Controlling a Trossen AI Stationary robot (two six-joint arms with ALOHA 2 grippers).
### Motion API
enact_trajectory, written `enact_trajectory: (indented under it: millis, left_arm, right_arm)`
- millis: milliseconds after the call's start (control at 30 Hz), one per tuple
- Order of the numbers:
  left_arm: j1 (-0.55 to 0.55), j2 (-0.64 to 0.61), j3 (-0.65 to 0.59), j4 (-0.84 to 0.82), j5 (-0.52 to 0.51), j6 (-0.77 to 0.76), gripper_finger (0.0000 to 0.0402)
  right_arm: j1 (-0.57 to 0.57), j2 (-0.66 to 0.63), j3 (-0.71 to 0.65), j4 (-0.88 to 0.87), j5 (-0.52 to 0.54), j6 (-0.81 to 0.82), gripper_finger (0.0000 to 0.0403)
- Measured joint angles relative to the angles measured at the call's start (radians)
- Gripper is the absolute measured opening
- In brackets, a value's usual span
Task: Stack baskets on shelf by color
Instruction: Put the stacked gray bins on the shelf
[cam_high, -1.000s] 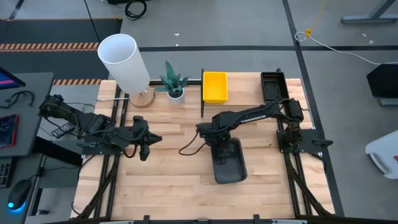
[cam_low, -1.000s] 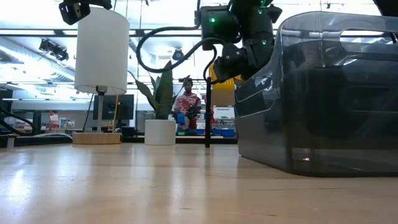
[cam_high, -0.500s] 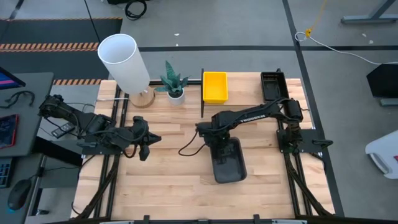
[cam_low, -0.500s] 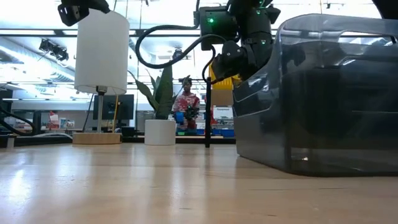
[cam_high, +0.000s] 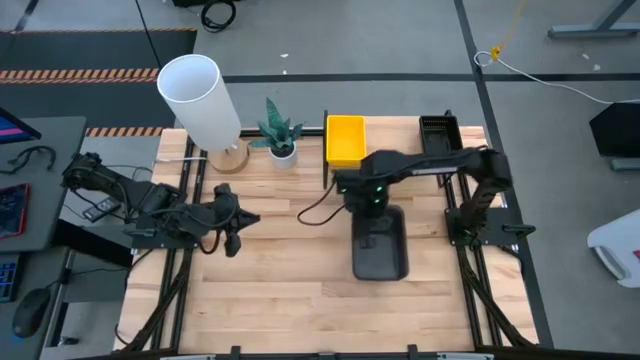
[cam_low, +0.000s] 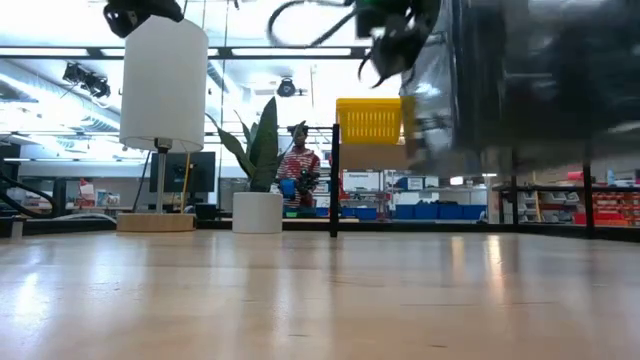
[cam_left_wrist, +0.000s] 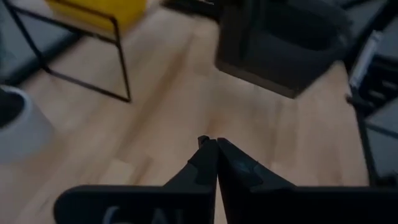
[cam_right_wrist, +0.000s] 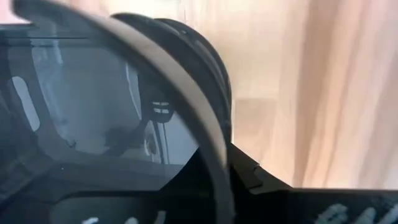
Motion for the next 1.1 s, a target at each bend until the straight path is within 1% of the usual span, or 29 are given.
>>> enact_trajectory:
  millis: [67, 167, 233, 333, 400, 533, 700, 833, 967, 1100]
  left_arm:
    - [0.015, 0.0, 0.0, 0.037, -0.036, 0.033, 0.0011]
    - [0.047, 0.002, 0.0, 0.097, -0.078, 0.127, 0.0007]
    - [0.075, 0.002, 0.0, 0.128, -0.085, 0.203, 0.0007]
    - [0.126, 0.002, 0.0, 0.168, -0.088, 0.301, 0.0014]
    - [0.164, 0.003, 0.0, 0.191, -0.087, 0.339, 0.0019]
    - [0.231, 0.002, 0.0, 0.233, -0.087, 0.342, 0.0023]
    - [0.279, 0.003, 0.0, 0.245, -0.086, 0.339, 0.0014]
    - [0.302, 0.003, 0.0, 0.246, -0.085, 0.333, 0.0009]
    - [0.321, 0.003, 0.0, 0.246, -0.085, 0.316, 0.0013]
    - [0.348, 0.003, 0.0, 0.246, -0.085, 0.314, 0.0019]
  right_arm:
    - [0.0, -0.056, 0.0, -0.031, 0.001, 0.016, 0.0013]
    - [-0.003, -0.141, 0.001, -0.076, -0.009, 0.046, 0.0013]
    - [-0.016, -0.182, 0.016, -0.136, -0.024, 0.068, 0.0013]
    - [-0.044, -0.213, 0.075, -0.232, -0.007, 0.072, 0.0013]
    - [-0.072, -0.236, 0.108, -0.214, -0.001, 0.051, 0.0013]
    - [-0.155, -0.232, 0.211, -0.221, 0.004, -0.029, 0.0013]
    - [-0.283, -0.215, 0.321, -0.215, 0.007, -0.12, 0.0013]
    - [-0.373, -0.214, 0.358, -0.218, 0.001, -0.208, 0.0013]
    - [-0.45, -0.216, 0.379, -0.218, -0.039, -0.28, 0.0013]
    - [-0.528, -0.219, 0.391, -0.218, -0.019, -0.364, 0.0013]
